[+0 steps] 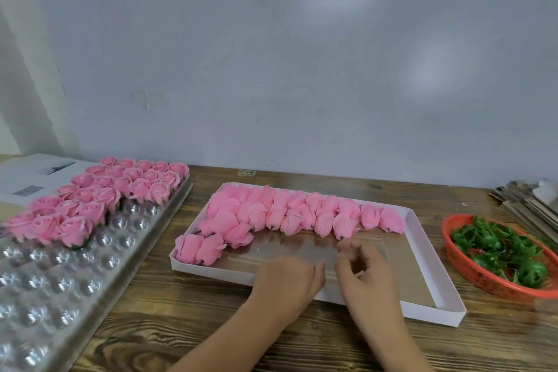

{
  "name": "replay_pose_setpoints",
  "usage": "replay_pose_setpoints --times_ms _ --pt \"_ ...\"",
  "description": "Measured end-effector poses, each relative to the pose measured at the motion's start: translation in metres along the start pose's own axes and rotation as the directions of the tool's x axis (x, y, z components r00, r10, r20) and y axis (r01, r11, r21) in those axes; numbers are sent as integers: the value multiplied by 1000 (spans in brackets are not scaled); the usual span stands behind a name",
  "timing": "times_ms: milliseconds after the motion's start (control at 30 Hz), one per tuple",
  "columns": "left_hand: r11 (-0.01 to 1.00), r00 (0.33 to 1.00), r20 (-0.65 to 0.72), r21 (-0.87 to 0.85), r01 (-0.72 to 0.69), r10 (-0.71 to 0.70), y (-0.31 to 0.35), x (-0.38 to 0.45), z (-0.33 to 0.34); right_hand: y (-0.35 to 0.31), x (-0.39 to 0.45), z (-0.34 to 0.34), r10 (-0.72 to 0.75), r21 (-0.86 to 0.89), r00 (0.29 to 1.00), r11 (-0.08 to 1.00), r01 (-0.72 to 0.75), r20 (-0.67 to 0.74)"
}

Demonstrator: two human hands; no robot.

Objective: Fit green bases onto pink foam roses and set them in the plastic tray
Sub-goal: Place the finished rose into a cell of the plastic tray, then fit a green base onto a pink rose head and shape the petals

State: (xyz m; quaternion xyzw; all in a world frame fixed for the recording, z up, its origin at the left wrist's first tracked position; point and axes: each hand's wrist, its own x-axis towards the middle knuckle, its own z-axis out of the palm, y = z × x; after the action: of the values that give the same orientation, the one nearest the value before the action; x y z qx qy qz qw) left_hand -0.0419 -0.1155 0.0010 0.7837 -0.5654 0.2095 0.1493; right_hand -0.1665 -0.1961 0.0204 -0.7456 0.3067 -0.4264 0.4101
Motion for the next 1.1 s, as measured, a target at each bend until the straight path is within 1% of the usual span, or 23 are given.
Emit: replay_pose_setpoints --times_ms 33,100,167,200,300,367,433,467,533,600,667,800,833,933,1000,1100 --pt "999 999 -34 28 20 -19 2 0 0 2 4 -2 17 -74 1000 997 -17 -5" --pt "997 996 -69 47 62 -59 4 -2 0 7 15 -6 125 -209 991 971 -112 53" --pt "996 995 -62 31 86 -84 5 -5 0 9 26 -11 217 -328 968 930 -166 127" --pt "995 994 -55 19 94 -92 5 -6 1 9 30 -15 226 -358 965 919 -165 134" --pt "995 995 -29 15 100 -100 4 -6 0 6 45 -33 197 -406 978 901 -152 70" --pt "994 994 -22 28 106 -105 4 -5 -1 3 60 -47 229 -410 973 889 -202 15" --pt "993 993 -31 29 111 -110 4 -5 -2 4 79 -53 290 -409 957 872 -270 -15" --pt "993 993 -32 25 112 -111 4 -5 -1 5 87 -52 341 -385 940 867 -315 -2" --pt "993 992 -32 1 120 -119 5 -5 -2 4 96 -43 428 -347 901 858 -379 74" --pt "992 992 -26 -37 122 -123 4 -6 -2 4 96 -30 479 -390 869 829 -401 126" --pt "991 994 -20 -80 108 -109 4 -7 0 4 93 -17 511 -450 852 792 -413 116" --pt "992 993 -12 -54 115 -116 4 -7 -2 -11 85 2 541 -393 839 785 -479 59" --pt "992 992 -12 -43 122 -122 4 -6 -4 -13 84 3 528 -390 848 794 -467 58" --pt "991 992 -17 -35 126 -127 4 -6 -6 -17 81 4 433 -441 900 817 -371 46" --pt "991 992 -10 -41 128 -128 4 -5 -7 -15 80 4 425 -431 905 823 -371 33" --pt "987 989 8 -62 146 -146 5 -5 -8 -13 81 4 408 -462 913 809 -364 -4"
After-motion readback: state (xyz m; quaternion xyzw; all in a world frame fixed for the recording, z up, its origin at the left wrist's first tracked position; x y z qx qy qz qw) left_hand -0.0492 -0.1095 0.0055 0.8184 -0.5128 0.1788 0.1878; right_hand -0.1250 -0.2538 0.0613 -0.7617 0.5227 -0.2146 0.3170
